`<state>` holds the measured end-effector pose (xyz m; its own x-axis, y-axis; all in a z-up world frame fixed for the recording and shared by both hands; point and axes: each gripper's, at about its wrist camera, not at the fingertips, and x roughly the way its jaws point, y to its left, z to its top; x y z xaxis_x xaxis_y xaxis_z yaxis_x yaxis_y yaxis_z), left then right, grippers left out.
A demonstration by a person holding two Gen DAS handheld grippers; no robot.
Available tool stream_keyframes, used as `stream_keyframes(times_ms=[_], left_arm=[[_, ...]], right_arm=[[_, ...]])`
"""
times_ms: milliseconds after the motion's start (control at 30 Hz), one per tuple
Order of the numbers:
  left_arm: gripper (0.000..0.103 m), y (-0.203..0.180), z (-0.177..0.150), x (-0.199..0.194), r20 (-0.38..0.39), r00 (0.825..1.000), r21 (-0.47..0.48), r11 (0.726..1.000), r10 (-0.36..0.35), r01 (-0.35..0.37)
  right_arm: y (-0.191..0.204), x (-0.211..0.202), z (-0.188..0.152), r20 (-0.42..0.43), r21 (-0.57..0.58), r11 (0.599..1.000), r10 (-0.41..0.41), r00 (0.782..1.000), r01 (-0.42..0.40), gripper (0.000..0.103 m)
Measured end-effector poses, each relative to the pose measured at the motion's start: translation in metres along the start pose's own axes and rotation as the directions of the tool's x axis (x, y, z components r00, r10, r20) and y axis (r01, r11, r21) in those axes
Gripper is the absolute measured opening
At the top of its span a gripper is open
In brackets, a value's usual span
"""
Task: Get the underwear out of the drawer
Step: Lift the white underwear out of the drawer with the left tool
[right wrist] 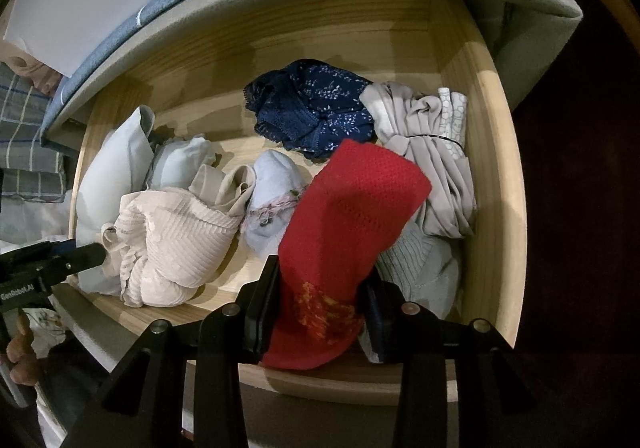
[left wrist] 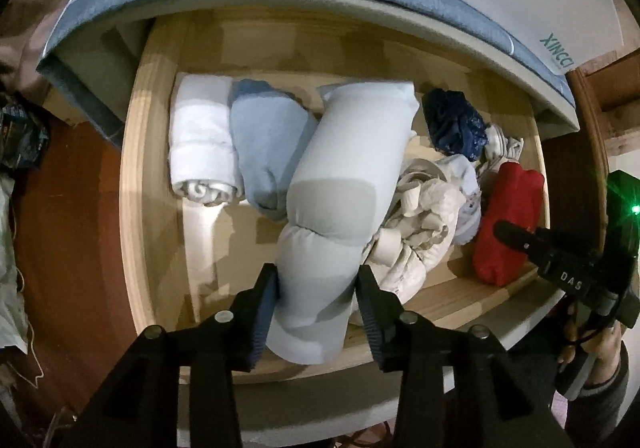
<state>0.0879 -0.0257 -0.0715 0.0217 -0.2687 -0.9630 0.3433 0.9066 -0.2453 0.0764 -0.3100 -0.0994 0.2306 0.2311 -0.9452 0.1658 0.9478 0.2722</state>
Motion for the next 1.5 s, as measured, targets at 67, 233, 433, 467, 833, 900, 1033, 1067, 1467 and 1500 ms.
stream_keyframes(times_ms=[67, 233, 433, 467, 833, 900, 1033, 1067, 1467, 1500], left_arm=[[0.045, -0.002, 0.002, -0.001, 0.002, 1.000, -0.002, 1.000, 0.003, -0.003], [0.052, -0.006, 0.009, -0.007, 0.015, 1.000, -0.005, 1.000, -0.022, 0.022], [0.052, -0.015, 0.030, -0.001, 0.020, 0.999, 0.016, 0.999, 0.035, -0.035], [0.052, -0.016, 0.033, 0.001, 0.017, 0.999, 0.023, 0.999, 0.041, -0.041], [0.056, -0.035, 0.043, 0.038, -0.020, 0.994, 0.093, 0.990, 0.110, -0.108], [0.057, -0.036, 0.042, 0.044, -0.026, 0.991, 0.099, 0.987, 0.128, -0.125], [0.056, -0.040, 0.040, 0.054, -0.021, 0.984, 0.125, 0.977, 0.179, -0.175], [0.054, -0.040, 0.039, 0.054, -0.015, 0.984, 0.124, 0.977, 0.177, -0.174], [0.038, -0.043, 0.023, 0.032, 0.038, 0.986, 0.116, 0.979, 0.162, -0.165], [0.038, -0.044, 0.021, 0.028, 0.045, 0.987, 0.115, 0.980, 0.157, -0.162]], right_arm=[[0.000, 0.001, 0.000, -0.002, 0.000, 1.000, 0.000, 1.000, 0.000, 0.036], [-0.001, 0.001, 0.000, -0.002, 0.004, 1.000, 0.007, 1.000, -0.007, 0.036], [-0.002, 0.001, 0.000, -0.003, 0.010, 1.000, 0.014, 1.000, -0.014, 0.037], [-0.002, 0.001, 0.000, -0.003, 0.010, 1.000, 0.015, 1.000, -0.015, 0.037], [-0.005, 0.000, -0.001, -0.008, 0.020, 0.999, 0.031, 0.999, -0.031, 0.038], [-0.005, 0.000, -0.001, -0.009, 0.022, 0.999, 0.032, 0.999, -0.032, 0.038], [-0.004, -0.001, -0.001, -0.010, 0.022, 0.999, 0.033, 0.999, -0.033, 0.038], [-0.004, 0.000, -0.001, -0.010, 0.022, 0.999, 0.032, 0.999, -0.032, 0.038], [0.001, 0.000, -0.002, -0.002, -0.006, 1.000, 0.007, 1.000, -0.007, 0.037], [0.001, 0.000, -0.002, -0.001, -0.010, 1.000, 0.005, 1.000, -0.005, 0.037]])
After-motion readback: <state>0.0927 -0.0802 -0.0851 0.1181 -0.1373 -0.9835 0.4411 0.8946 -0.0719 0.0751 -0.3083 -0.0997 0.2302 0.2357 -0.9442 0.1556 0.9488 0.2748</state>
